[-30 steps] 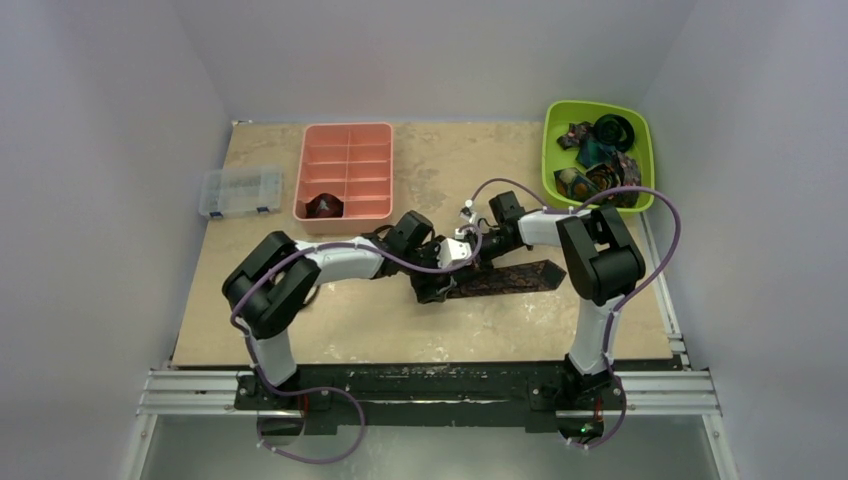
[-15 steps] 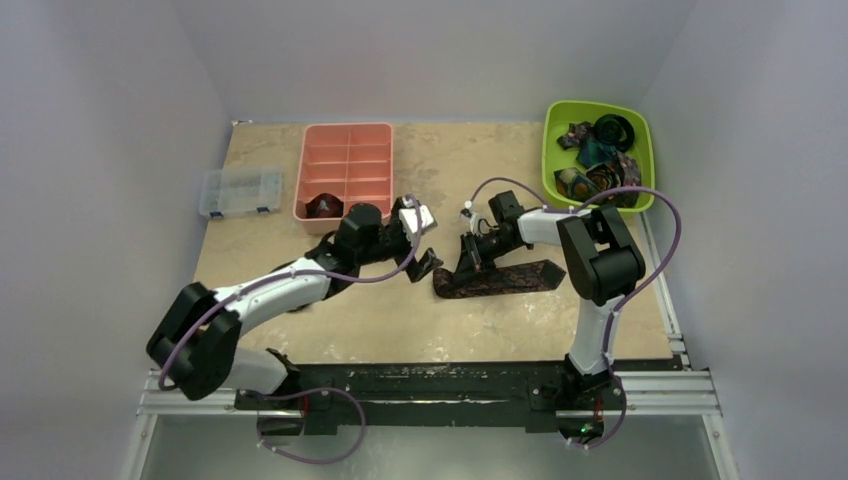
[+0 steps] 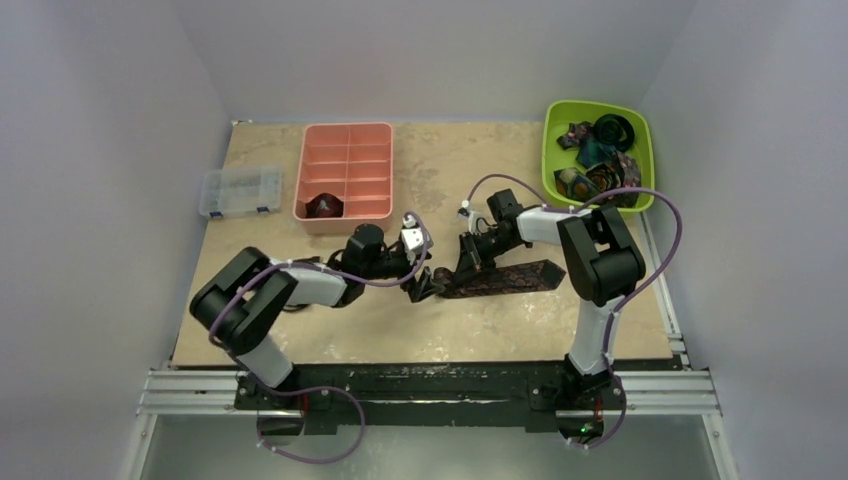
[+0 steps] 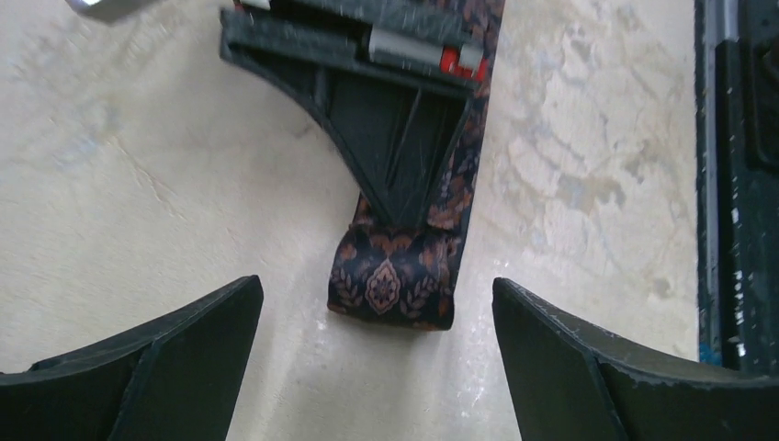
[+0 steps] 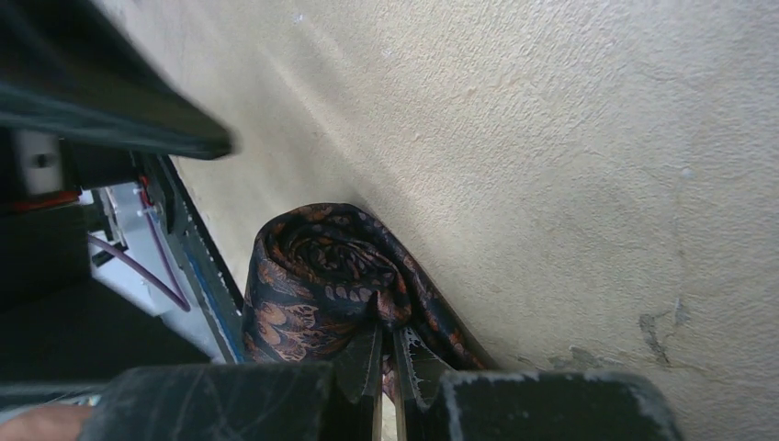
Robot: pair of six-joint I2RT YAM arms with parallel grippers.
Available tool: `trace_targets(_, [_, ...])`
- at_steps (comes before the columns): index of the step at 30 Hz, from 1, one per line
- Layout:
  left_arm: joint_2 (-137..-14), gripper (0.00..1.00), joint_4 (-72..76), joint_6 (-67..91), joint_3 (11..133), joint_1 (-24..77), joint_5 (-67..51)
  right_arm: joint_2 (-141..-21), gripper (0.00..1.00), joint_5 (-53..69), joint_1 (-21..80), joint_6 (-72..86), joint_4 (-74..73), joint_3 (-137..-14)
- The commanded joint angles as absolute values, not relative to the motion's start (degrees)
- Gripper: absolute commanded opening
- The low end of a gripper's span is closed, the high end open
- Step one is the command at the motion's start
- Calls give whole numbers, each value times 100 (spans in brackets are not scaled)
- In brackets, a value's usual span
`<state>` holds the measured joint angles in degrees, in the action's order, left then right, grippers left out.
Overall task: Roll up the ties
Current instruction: Roll the tie at the center of the board.
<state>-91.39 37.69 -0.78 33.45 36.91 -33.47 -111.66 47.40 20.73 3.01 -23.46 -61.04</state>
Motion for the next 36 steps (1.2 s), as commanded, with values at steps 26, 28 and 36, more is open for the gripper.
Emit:
trace_targets(26, [-10404,25,4269,-1934,3200,4473,-3092,-10643,36,4345,1592,-338,-3393,-6547])
trace_targets(28, [-10385,24,3905,-2103,3315,4481,-2965,-10582,38,4425,1439,-419,-3732,-6643])
trace_targets(36, [-10260,25,1681,-2688,4041,4580,-2460,-10048,53,5200,1336,95,-3538,-5992])
